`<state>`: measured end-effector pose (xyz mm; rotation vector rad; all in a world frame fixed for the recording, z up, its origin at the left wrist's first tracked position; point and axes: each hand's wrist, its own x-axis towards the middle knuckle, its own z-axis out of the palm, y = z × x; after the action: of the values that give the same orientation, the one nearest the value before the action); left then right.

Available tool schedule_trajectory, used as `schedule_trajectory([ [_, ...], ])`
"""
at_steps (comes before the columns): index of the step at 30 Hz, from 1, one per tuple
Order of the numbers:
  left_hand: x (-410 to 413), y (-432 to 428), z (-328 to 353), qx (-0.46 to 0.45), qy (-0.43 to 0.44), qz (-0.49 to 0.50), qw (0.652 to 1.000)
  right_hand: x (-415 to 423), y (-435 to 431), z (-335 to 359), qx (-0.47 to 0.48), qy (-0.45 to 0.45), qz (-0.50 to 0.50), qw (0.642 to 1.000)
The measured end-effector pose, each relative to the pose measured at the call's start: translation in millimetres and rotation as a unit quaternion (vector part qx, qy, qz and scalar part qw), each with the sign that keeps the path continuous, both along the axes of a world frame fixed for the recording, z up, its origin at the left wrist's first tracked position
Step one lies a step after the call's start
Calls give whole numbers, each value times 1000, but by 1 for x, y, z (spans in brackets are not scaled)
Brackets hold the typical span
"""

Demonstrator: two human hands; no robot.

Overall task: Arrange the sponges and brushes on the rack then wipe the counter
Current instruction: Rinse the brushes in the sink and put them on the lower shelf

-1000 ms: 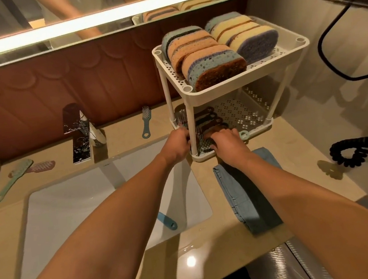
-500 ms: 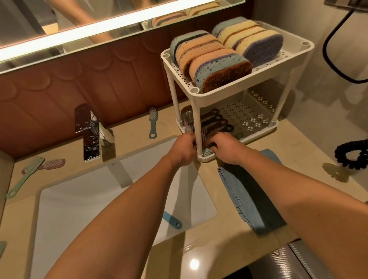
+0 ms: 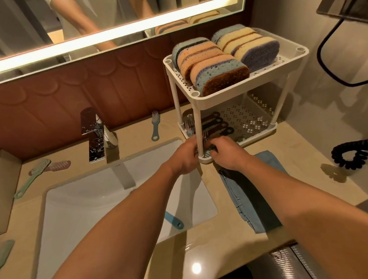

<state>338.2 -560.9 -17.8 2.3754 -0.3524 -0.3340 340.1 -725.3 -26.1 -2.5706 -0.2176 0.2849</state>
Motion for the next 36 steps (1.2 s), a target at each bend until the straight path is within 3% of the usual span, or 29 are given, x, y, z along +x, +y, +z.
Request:
schedule_trajectory([
  [5, -14, 10, -5, 89, -49, -13, 995, -15, 3, 8, -63, -37, 2, 997],
  [12, -50, 36, 5, 177, -49, 3, 983, -50, 10, 19, -90, -53, 24, 994],
  [17, -87, 69, 3, 286, -87, -29, 954, -74, 42, 27, -71, -53, 53, 995],
  [26, -161, 153, -8, 293, -105, 63, 948, -111, 133, 14, -71, -57, 159, 983],
  [36, -246, 274, -27, 300, -67, 189, 933, -169, 258, -9, -45, -55, 277, 958],
])
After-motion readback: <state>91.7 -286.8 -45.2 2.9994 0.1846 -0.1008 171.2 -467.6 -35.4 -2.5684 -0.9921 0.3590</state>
